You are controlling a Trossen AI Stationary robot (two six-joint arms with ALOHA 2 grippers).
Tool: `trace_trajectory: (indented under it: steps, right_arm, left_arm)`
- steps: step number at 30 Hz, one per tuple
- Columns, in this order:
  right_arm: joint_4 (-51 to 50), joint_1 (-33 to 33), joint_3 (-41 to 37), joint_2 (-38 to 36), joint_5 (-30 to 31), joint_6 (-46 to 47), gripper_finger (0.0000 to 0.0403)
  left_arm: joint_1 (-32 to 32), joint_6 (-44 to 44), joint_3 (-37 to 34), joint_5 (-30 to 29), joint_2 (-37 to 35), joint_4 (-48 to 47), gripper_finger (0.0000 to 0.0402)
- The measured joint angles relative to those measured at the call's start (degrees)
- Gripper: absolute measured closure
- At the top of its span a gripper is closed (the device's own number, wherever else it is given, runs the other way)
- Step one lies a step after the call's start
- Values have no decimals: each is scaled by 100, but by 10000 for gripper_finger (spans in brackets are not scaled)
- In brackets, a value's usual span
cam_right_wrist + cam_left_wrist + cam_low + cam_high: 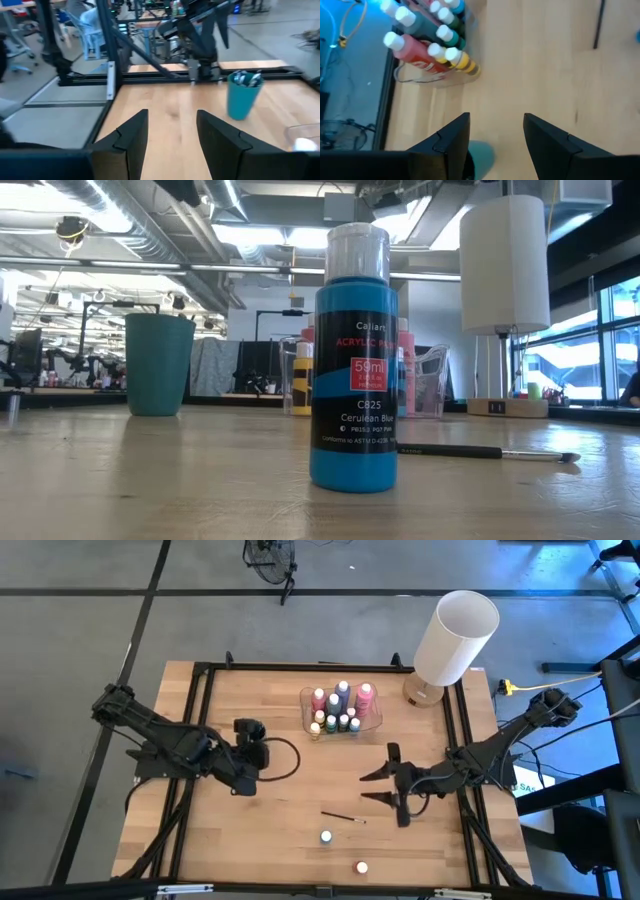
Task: Pick & Place Paint Supplies
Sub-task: Put the red paint bottle into the transparent bin
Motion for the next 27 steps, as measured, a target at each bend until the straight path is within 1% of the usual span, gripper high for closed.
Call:
trace_trajectory:
  steps: [4,9,15,19,22,26,27]
  right_arm:
    - [43,0,0,0,-306,135,233]
    - [76,7,0,0,-531,136,233]
    - [74,11,0,9,-603,69,233]
    - [231,118,6,181,-728,-531,230]
    - [46,186,287,184,-780,-780,219]
    - [-855,317,763,226,-538,-793,194]
    - [-1072,343,897,262,-522,-765,185]
  left_arm:
    - [-135,151,-230,195,44,431,221]
    - [-339,508,-706,671,42,1452,221]
    - [-589,574,-1162,704,42,2771,221]
    - [-747,579,-1267,691,42,3045,221]
    - [-799,688,-1280,501,41,3067,221]
    - [-801,1030,-1280,-111,39,3152,221]
    - [-777,1194,-1280,-189,37,3209,221]
